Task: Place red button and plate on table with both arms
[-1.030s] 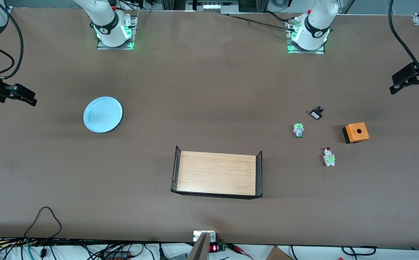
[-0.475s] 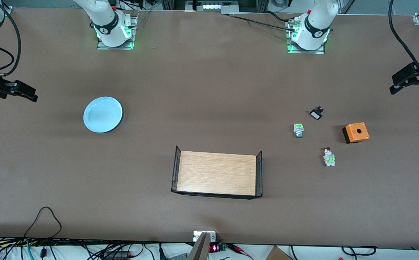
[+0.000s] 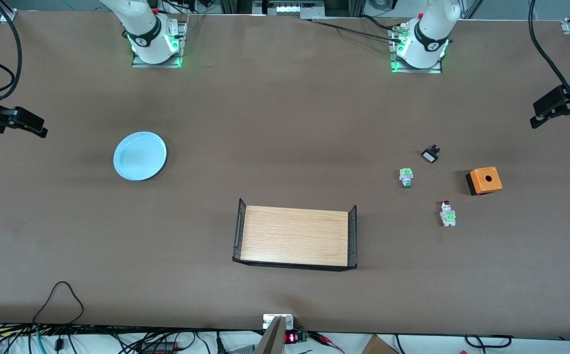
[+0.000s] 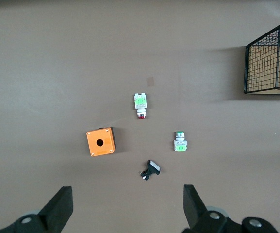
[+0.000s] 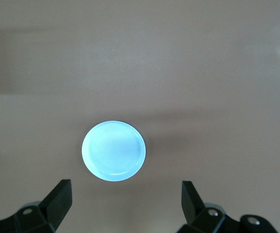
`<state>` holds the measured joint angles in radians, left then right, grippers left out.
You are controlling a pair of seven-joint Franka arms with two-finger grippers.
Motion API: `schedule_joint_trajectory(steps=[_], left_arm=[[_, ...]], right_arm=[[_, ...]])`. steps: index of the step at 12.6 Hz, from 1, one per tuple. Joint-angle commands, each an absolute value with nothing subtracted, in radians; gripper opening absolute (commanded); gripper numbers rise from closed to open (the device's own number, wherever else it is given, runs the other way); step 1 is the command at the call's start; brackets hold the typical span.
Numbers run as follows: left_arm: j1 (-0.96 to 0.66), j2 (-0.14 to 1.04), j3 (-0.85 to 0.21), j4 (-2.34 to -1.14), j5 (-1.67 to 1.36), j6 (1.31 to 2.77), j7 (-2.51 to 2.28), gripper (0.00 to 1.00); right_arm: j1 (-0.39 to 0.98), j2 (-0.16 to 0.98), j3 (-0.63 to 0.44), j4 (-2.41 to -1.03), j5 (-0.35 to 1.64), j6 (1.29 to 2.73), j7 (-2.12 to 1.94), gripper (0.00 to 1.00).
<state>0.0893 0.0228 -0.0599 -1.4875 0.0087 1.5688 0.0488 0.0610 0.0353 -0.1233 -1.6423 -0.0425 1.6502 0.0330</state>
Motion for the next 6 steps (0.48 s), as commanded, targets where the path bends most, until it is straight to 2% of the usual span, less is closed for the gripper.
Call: schedule_joint_trajectory(steps=[1, 6], left_arm=[[0.087, 0.026, -0.06, -1.477, 0.006, 1.566, 0.051, 1.0], [0.087, 0.026, -0.06, -1.477, 0.006, 1.566, 0.051, 1.0]], right_arm=[[0.061, 0.031, -0.126, -1.62, -0.031, 1.608, 0.012, 1.0], [0.063, 0.031, -0.126, -1.611, -0.034, 1.58, -0.011, 1.0]])
